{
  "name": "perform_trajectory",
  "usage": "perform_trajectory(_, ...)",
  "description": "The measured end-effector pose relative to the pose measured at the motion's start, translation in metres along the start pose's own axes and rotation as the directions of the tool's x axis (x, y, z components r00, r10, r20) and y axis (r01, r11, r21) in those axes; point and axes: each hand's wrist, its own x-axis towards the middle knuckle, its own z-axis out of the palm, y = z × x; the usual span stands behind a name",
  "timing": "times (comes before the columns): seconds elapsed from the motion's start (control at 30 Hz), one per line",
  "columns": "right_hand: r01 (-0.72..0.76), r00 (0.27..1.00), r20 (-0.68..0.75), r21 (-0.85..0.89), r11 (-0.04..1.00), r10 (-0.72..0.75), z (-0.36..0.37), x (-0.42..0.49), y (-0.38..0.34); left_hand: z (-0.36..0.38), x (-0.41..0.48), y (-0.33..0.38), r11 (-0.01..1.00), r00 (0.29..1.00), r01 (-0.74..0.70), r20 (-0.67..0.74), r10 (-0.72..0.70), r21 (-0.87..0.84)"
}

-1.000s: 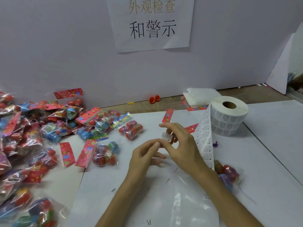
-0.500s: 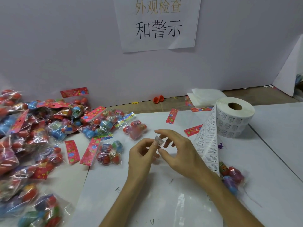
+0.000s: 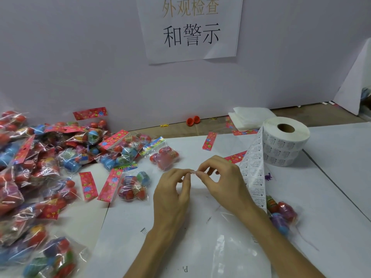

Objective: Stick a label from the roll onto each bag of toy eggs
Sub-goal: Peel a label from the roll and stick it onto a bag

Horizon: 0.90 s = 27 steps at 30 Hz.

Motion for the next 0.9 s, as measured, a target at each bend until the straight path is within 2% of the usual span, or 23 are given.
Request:
perform_trajectory(0.1, -0.003, 1.0, -0.004, 0.023, 1.0, 0.003, 0.002, -0.001, -0.002, 0.0, -0.002, 0.008, 0.997, 0.997, 0.074, 0.007, -0.074, -0.005)
perform_trajectory(0.2, -0.038, 0.999, -0.028, 0.076, 0.996, 0.04, 0.001, 0.0, -0.001, -0.002, 0.009, 0.008, 0.98, 0.992, 0.105, 0.048, -0.114, 0.168)
perform_trajectory(0.27, -0.057, 0.997, -0.054, 0.096, 0.994, 0.063, -0.002, 0.001, -0.001, -0.004, 0.024, 0.003, 0.913, 0.985, 0.115, 0.075, -0.156, 0.392)
perform_trajectory(0.37, -0.063, 0.993, -0.089, 0.122, 0.991, 0.075, -0.005, 0.002, -0.001, -0.001, 0.049, -0.009, 0.739, 0.978, 0.076, 0.094, -0.186, 0.669)
perform_trajectory(0.5, -0.083, 0.989, -0.107, 0.128, 0.988, 0.097, -0.006, 0.002, -0.002, 0.005, 0.08, -0.027, 0.613, 0.984, -0.023, 0.127, -0.127, 0.79)
perform_trajectory(0.6, -0.101, 0.985, -0.122, 0.144, 0.985, 0.118, -0.007, 0.003, 0.0, 0.003, 0.098, -0.032, 0.606, 0.99, -0.055, 0.122, -0.07, 0.793)
perform_trajectory(0.63, -0.104, 0.984, -0.129, 0.152, 0.983, 0.124, -0.007, 0.004, 0.001, 0.001, 0.102, -0.032, 0.642, 0.993, -0.052, 0.107, -0.047, 0.765)
perform_trajectory(0.7, -0.112, 0.981, -0.14, 0.172, 0.979, 0.137, -0.008, 0.005, 0.002, -0.002, 0.105, -0.028, 0.781, 0.999, -0.008, 0.04, -0.021, 0.625)
perform_trajectory(0.77, -0.143, 0.978, -0.126, 0.188, 0.972, 0.168, -0.008, 0.005, 0.002, -0.004, 0.101, -0.015, 0.958, 0.995, 0.094, -0.038, -0.087, 0.271)
perform_trajectory(0.8, -0.157, 0.976, -0.119, 0.194, 0.968, 0.182, -0.009, 0.004, 0.002, -0.005, 0.098, -0.008, 0.987, 0.986, 0.157, -0.06, -0.154, 0.039)
perform_trajectory(0.83, -0.165, 0.974, -0.122, 0.192, 0.968, 0.19, -0.01, 0.005, 0.002, -0.006, 0.095, 0.0, 0.958, 0.968, 0.228, -0.061, -0.242, -0.171)
perform_trajectory(0.9, -0.146, 0.973, -0.152, 0.171, 0.974, 0.173, -0.011, 0.006, 0.002, -0.01, 0.084, 0.013, 0.782, 0.909, 0.384, 0.054, -0.412, -0.491)
